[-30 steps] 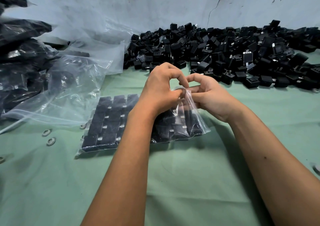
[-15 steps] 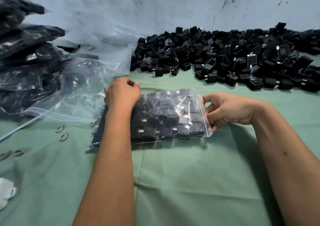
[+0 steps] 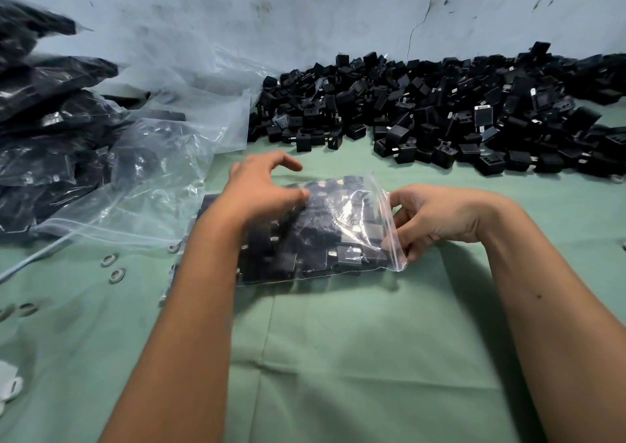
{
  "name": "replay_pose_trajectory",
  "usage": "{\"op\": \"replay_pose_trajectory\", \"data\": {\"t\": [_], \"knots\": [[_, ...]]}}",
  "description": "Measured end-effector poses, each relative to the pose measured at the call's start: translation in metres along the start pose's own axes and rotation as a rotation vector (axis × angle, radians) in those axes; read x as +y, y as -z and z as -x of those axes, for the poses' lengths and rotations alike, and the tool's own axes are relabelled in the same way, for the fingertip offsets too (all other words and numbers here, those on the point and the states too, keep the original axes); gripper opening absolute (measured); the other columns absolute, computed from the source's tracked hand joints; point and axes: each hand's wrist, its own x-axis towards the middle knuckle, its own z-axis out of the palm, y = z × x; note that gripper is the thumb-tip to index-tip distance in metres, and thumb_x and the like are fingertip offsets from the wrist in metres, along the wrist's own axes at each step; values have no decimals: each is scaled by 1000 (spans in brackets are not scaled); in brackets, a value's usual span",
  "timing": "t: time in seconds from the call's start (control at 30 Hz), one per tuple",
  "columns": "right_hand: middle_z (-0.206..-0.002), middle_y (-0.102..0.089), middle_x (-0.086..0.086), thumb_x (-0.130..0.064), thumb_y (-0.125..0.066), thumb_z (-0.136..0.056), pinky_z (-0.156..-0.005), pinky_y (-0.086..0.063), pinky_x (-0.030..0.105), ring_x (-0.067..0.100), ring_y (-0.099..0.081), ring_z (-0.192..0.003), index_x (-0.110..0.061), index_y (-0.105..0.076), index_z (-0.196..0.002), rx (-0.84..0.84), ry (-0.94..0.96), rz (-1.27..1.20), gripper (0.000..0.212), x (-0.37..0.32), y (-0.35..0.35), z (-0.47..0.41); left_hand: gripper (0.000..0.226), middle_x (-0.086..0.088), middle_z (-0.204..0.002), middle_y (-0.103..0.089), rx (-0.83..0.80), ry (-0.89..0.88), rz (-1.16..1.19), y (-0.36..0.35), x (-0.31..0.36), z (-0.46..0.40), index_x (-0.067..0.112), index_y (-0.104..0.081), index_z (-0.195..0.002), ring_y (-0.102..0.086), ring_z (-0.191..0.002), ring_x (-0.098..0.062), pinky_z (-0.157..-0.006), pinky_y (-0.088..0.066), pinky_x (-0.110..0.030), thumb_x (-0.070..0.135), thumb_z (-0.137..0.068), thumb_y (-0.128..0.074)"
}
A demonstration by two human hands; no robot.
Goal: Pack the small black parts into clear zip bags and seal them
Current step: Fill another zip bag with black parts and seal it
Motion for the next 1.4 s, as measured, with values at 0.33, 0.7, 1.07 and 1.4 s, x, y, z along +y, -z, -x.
{"op": "replay_pose_trajectory", "data": {"t": [0.33, 0.7, 1.07, 1.4], "knots": [[-83, -76, 18, -21, -90, -68, -53, -58, 26, 28, -75, -68, 8, -51, -123, 38, 35, 18, 74, 0, -4, -1, 89, 9, -155, -30, -185, -80, -192, -15, -11, 41, 54, -42, -141, -22, -148, -17, -124, -23, -48, 40, -69, -92], [-85, -75, 23, -21, -89, -65, -52, -57, 26, 28, -74, -66, 8, -51, -122, 48, 34, 39, 75, 0, -4, -2, 65, 6, -151, -45, -10, -164, -127, -4, -40, 37, 31, -52, -146, -38, -144, -17, -122, -29, -44, 64, -90, -48], [-81, -75, 19, -21, -89, -64, -49, -56, 26, 24, -73, -61, 0, -54, -114, 71, 29, 66, 65, -5, -9, 1, 78, 11, -172, -1, -12, -55, -641, -7, -70, 32, 42, -9, -163, 2, -159, -17, -129, 1, -47, 69, -91, 5], [-75, -72, 18, -34, -94, -63, -50, -58, 28, 25, -71, -57, 9, -50, -127, 85, 11, 19, 89, -7, -9, 4, 58, 11, -172, 0, 14, 45, -663, 5, -82, 30, 38, -7, -164, 5, -159, -21, -128, -5, -50, 51, -107, -13]]}}
